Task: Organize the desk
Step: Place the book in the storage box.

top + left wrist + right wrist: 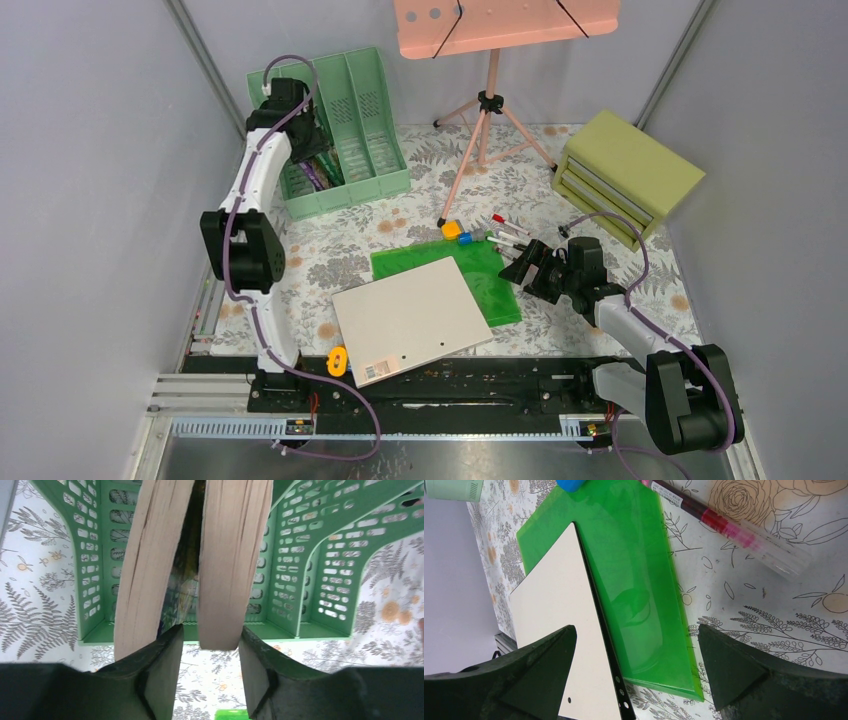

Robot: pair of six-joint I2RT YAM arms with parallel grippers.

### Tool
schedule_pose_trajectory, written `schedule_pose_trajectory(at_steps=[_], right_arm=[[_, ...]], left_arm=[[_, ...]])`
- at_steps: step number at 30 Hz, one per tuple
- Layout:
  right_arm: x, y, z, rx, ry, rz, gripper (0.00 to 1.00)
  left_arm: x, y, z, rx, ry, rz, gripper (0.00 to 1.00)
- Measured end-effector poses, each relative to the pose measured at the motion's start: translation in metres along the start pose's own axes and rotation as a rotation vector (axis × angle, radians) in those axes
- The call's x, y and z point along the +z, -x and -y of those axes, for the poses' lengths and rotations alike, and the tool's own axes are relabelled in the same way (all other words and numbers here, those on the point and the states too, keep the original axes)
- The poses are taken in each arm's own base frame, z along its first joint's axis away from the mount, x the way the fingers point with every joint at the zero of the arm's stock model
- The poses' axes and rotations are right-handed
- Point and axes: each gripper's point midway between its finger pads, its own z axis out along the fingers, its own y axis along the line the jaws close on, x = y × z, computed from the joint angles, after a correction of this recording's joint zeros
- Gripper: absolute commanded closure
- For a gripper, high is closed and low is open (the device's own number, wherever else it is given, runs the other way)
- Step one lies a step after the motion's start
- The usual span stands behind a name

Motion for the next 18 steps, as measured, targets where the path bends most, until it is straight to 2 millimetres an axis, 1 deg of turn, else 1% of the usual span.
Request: schedule_pose_trajectory(at_steps=[4, 6, 10, 12, 14, 18], right_arm=[[0.0, 0.0, 0.0, 0.0, 0.0, 0.0, 0.01], [0.0, 0.0, 0.0, 0.0, 0.0, 0.0, 0.01], [0.0, 0.0, 0.0, -0.001, 0.0, 0.0, 0.01], [0.0, 0.0, 0.0, 0.0, 0.0, 0.001, 0.01], [0.0, 0.0, 0.0, 0.0, 0.001, 0.001, 0.01], [0.0, 0.0, 0.0, 0.0, 0.001, 0.001, 0.01]], left_arm=[[-0.009, 0.008, 0.006, -0.01, -0.026, 0.034, 0.38], [-0.022, 0.011, 0.009, -0.017, -0.049, 0.06, 0.34], [-0.068, 0.021, 0.016, -0.034, -0.123, 0.143, 0.28], [-0.099, 0.023, 0.019, -0.04, -0.177, 0.196, 0.24], [-0.131, 0.022, 0.019, -0.05, -0.227, 0.254, 0.21], [-0.176, 0.013, 0.019, -0.047, -0.31, 0.326, 0.16]])
